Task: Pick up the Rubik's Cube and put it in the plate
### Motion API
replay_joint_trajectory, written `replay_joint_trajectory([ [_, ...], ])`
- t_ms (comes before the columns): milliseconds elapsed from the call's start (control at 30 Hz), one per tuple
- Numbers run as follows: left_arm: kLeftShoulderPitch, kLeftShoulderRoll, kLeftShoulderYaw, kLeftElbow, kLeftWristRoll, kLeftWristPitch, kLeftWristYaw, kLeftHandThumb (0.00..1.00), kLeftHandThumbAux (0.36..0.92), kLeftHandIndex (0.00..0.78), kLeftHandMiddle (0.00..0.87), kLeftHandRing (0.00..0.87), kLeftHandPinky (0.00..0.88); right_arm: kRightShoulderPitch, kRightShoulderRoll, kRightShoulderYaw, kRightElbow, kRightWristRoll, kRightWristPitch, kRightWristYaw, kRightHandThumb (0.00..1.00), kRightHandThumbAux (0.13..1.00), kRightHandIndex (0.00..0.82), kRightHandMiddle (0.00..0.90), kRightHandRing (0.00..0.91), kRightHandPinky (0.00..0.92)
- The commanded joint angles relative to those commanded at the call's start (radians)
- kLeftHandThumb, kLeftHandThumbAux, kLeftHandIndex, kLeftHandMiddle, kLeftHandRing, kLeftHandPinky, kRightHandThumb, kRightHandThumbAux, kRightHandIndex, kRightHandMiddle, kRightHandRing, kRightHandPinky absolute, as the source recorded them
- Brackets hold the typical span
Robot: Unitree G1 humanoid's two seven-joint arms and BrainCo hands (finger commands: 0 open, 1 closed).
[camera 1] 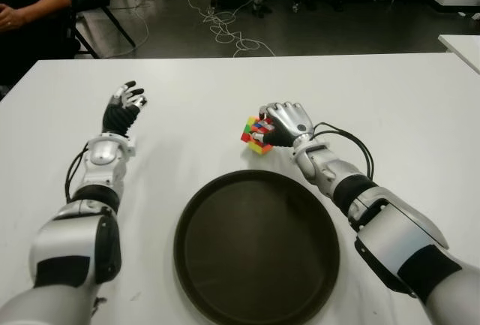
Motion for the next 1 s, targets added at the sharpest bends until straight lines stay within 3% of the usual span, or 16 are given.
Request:
replay_joint_trajectory([
  [467,0.002,0.003,-0.007,-0.001,0.003,-0.002,-0.007,0.171,0.590,0.108,0.193,0.161,0.107,-0.004,0.000,-0.004,-0.006,0.000,0.003,-0.009,0.678,0.741,0.421,0.629,0.654,0.671],
  [1000,0.004,0.003,-0.004,-0.002,0.001,-0.009,-0.011,0.183,0.634,0.119,0.200,0.167,0.113,-0.009,-0.001,-0.002,-0.006,-0.005,0.004,-0.019,0.678,0.741,0.422,0.625,0.646,0.659],
])
